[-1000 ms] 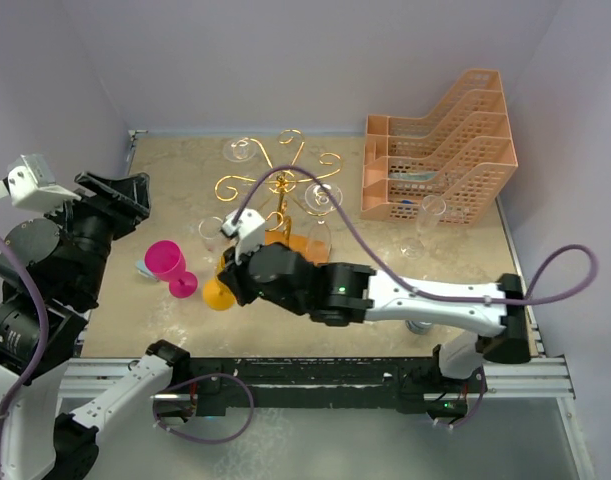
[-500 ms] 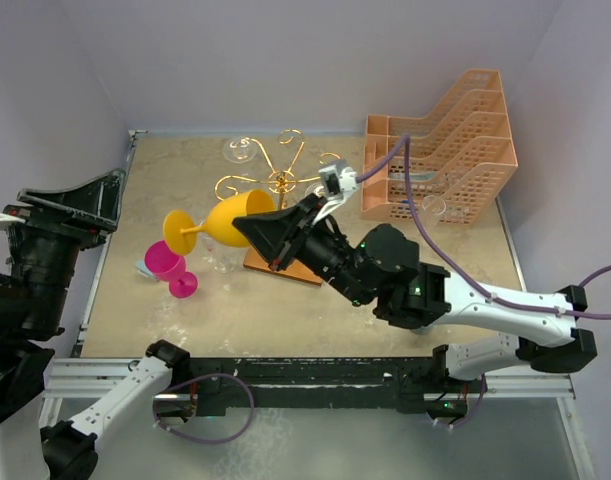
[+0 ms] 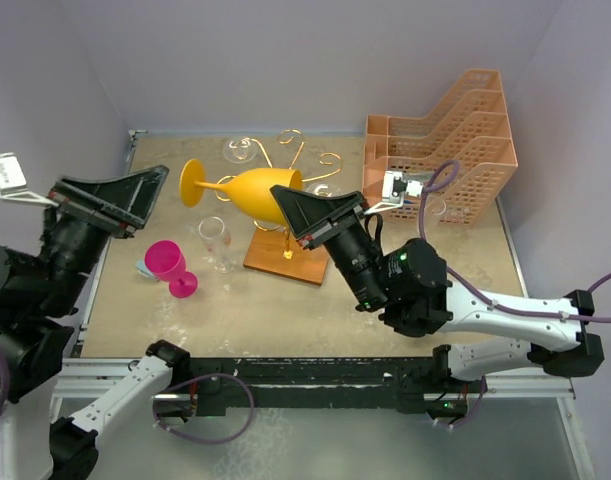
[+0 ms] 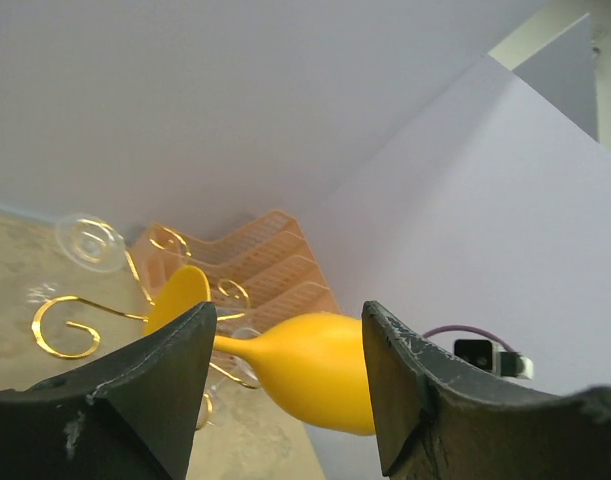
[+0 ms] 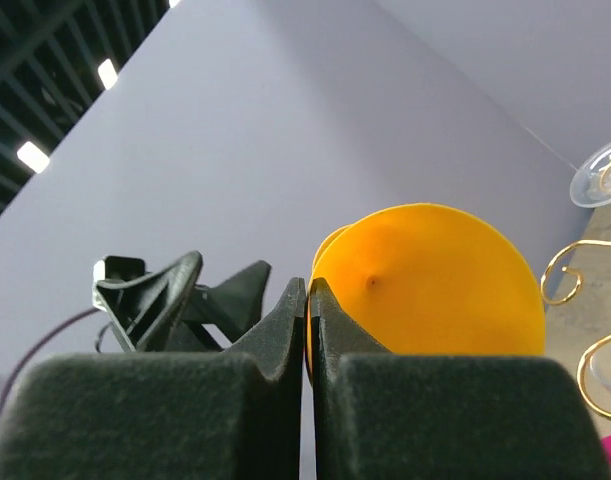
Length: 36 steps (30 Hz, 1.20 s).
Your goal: Place the wine glass upside down on the wine glass rack
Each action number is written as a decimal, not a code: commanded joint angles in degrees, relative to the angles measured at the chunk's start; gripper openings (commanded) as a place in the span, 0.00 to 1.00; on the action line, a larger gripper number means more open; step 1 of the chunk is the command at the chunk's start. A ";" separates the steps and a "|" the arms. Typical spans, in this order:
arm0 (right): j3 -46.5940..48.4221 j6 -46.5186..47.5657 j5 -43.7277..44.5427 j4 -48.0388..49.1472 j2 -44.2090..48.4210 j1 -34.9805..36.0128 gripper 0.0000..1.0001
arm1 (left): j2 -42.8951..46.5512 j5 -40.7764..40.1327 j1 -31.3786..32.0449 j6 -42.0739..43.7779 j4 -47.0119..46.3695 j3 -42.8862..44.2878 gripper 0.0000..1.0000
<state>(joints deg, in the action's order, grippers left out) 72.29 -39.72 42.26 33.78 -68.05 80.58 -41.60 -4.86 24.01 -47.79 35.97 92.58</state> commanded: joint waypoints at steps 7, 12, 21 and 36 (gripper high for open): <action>0.86 -1.93 3.43 15.37 -1.88 0.07 0.00 | -2.42 11.57 -0.17 -12.11 -16.58 -7.27 0.58; 1.05 -2.53 3.06 18.45 -3.34 -0.04 0.00 | -1.89 8.18 -0.15 -16.13 -17.98 -10.46 0.58; -2.03 -4.57 2.40 23.97 -4.61 0.01 0.00 | -1.04 -0.03 -0.18 -23.04 -18.66 -12.85 0.59; 6.13 8.18 7.17 26.97 -11.77 -0.02 0.00 | -1.73 0.12 -0.26 -27.50 -12.56 -13.33 0.53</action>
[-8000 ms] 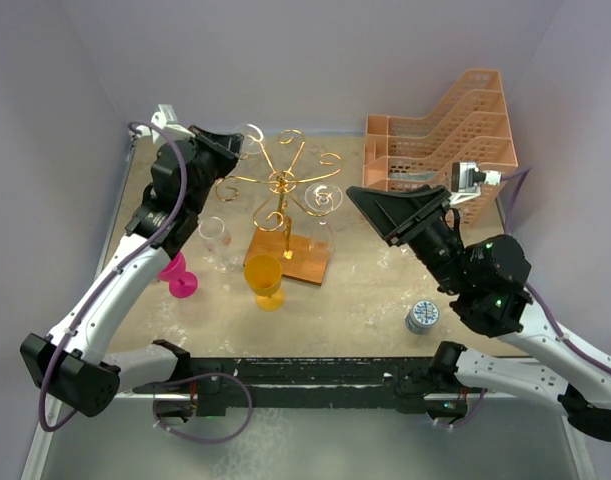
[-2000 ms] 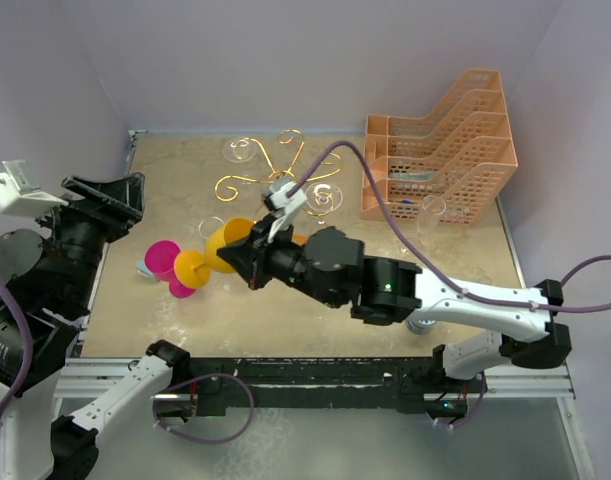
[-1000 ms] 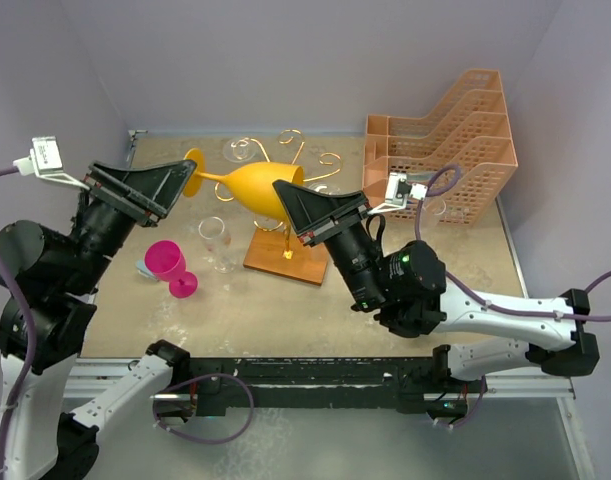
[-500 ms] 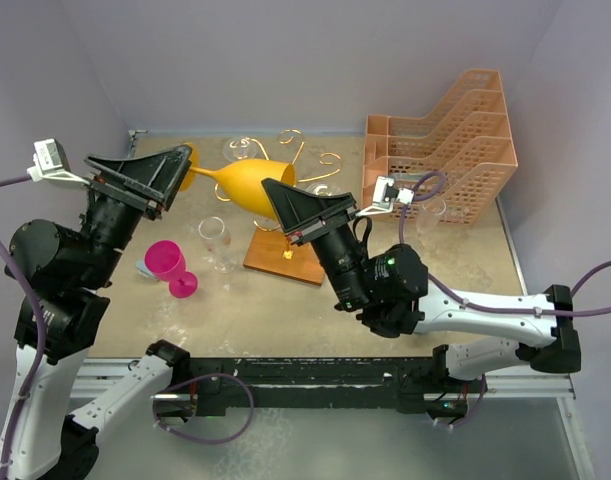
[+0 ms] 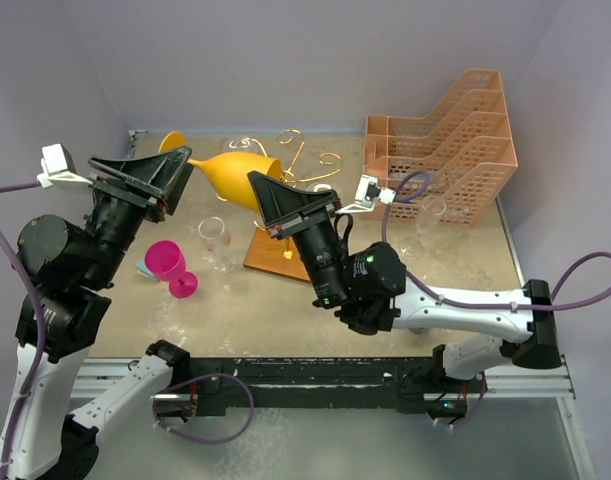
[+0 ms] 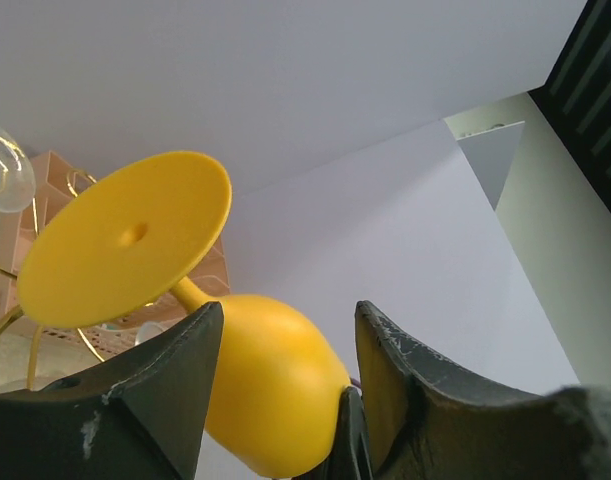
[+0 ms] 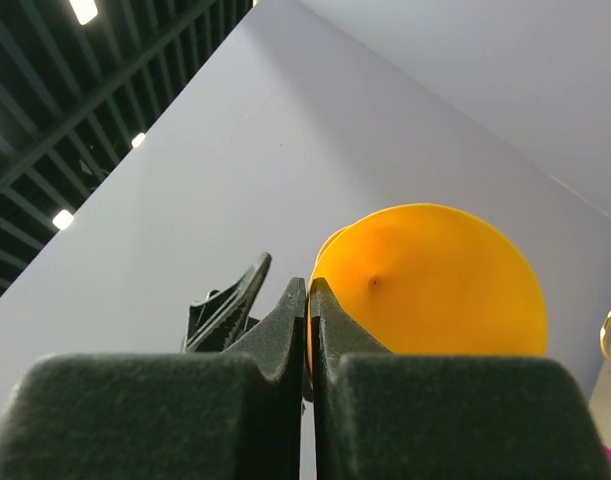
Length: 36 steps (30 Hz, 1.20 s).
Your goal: Place the wine glass upside down on the wine glass rack
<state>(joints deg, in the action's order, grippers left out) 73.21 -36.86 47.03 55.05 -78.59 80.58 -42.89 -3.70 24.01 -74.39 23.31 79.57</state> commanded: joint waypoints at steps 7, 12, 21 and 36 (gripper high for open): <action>9.40 7.00 6.14 4.47 -4.41 -0.04 0.00 | -1.27 -6.69 -0.22 1.68 3.21 1.15 0.48; 8.03 6.41 1.67 5.88 -3.54 -0.04 0.00 | -3.74 -6.72 -0.21 1.46 -0.02 1.02 0.49; 4.69 -2.50 -5.36 2.84 -1.55 -0.05 0.00 | -5.10 -10.08 -0.14 -1.77 -8.63 -0.73 0.32; -2.43 -9.00 -9.98 -8.18 5.69 -0.07 0.24 | -2.96 -12.64 -0.23 8.33 -13.64 -2.30 0.00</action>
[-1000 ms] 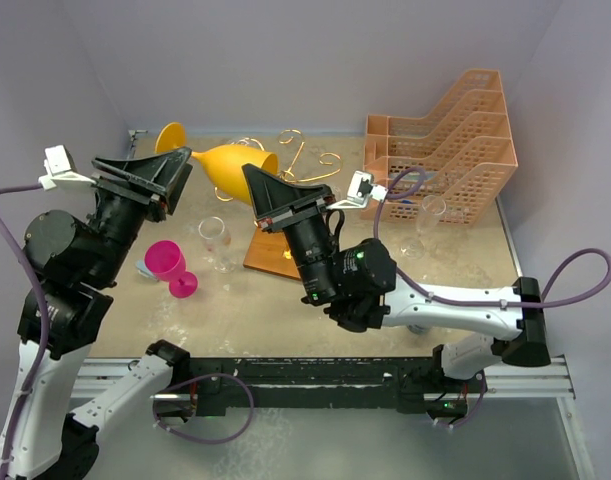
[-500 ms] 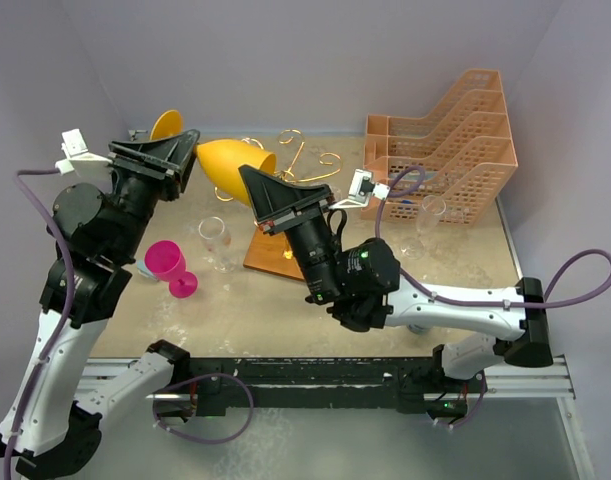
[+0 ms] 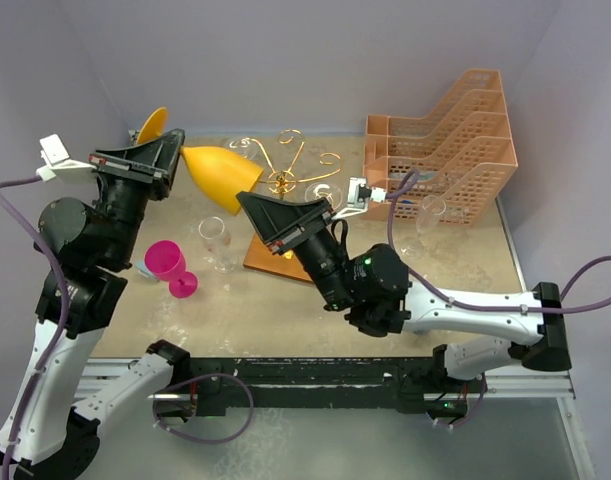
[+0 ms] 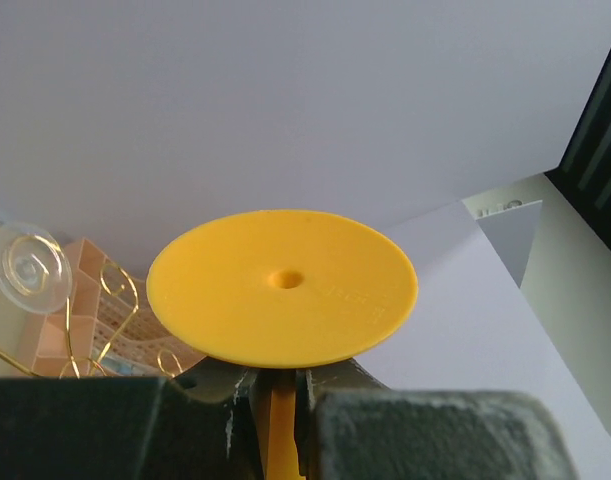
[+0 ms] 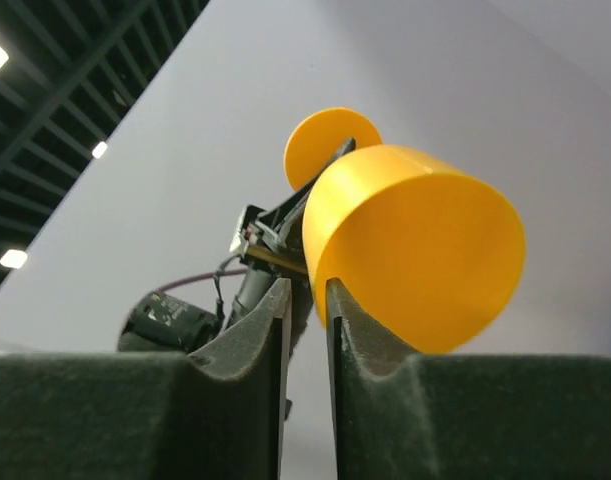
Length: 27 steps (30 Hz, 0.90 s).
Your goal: Place the wine glass upside down on the wine glass rack
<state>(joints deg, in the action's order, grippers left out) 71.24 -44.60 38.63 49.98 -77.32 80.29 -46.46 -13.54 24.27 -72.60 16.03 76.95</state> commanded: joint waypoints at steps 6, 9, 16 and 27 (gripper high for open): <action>2.09 -7.22 2.18 -24.44 9.10 0.22 0.59 | 0.34 0.35 -0.48 15.39 -5.86 2.29 0.00; 2.05 -7.54 2.80 -30.44 11.91 0.22 0.61 | -0.55 4.03 -0.50 20.51 -4.42 4.57 0.00; 3.33 -5.13 1.83 -37.77 17.48 0.22 0.62 | -0.93 15.14 -0.39 37.62 0.88 7.34 0.00; 5.38 -7.19 -3.95 -44.80 21.40 0.23 0.63 | 3.01 35.25 -0.45 57.40 3.10 0.51 0.00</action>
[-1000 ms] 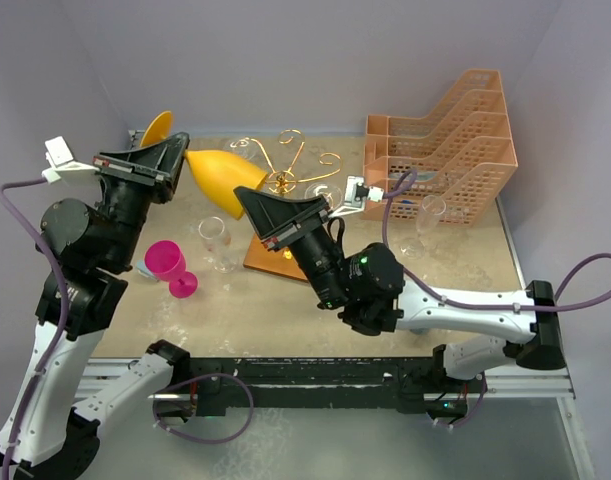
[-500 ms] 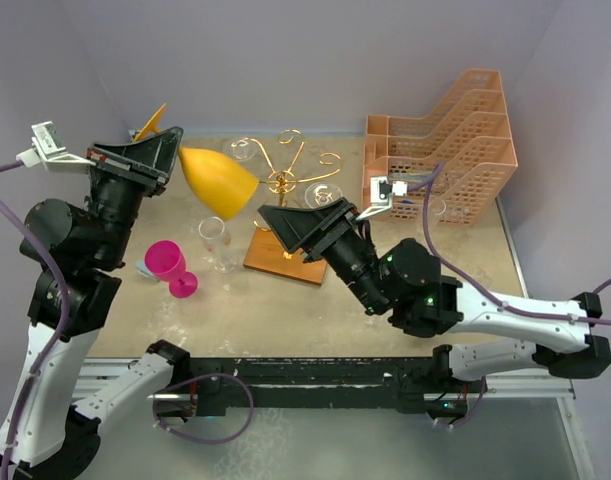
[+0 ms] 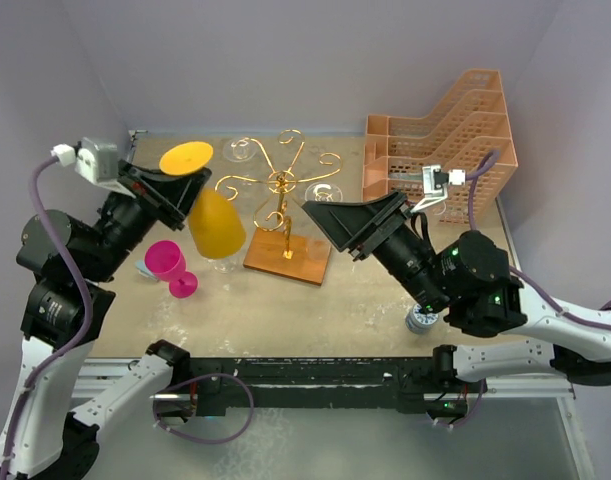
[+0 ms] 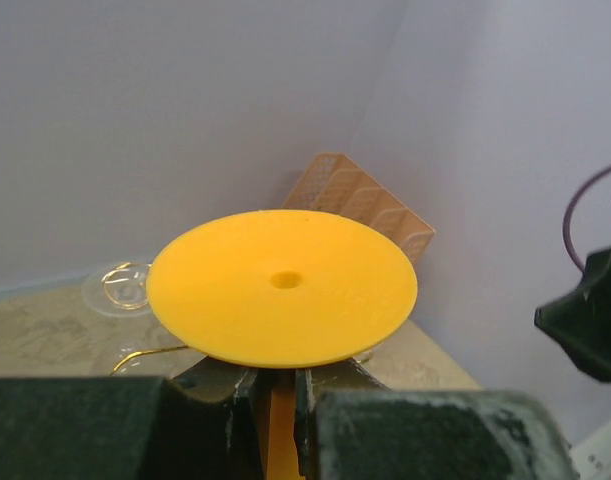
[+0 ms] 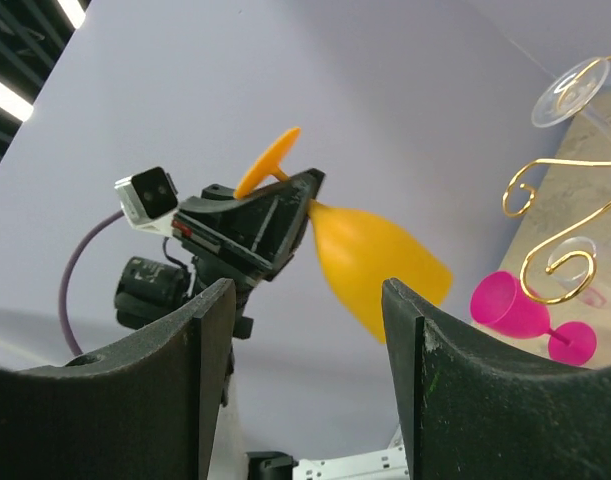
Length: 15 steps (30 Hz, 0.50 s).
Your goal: Place the wine glass upside down on the wine glass rack
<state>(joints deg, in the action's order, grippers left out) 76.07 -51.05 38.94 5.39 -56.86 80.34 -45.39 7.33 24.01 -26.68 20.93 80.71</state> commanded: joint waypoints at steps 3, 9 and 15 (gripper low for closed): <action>0.28 -0.18 -9.01 1.73 0.26 0.18 0.62 | 2.98 18.63 -0.16 15.16 -1.94 -6.03 0.00; -0.57 -1.95 -15.30 7.24 -1.67 0.18 0.63 | 5.17 25.03 -0.19 18.96 -3.61 -11.22 0.00; 1.23 -8.81 -7.82 0.53 -5.81 0.21 0.57 | 4.75 32.88 -0.20 18.30 -4.18 -11.81 0.00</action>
<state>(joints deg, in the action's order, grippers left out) 75.50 -54.65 27.88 7.42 -60.90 80.36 -40.97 32.58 24.01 -10.24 20.64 68.45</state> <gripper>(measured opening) 0.579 0.057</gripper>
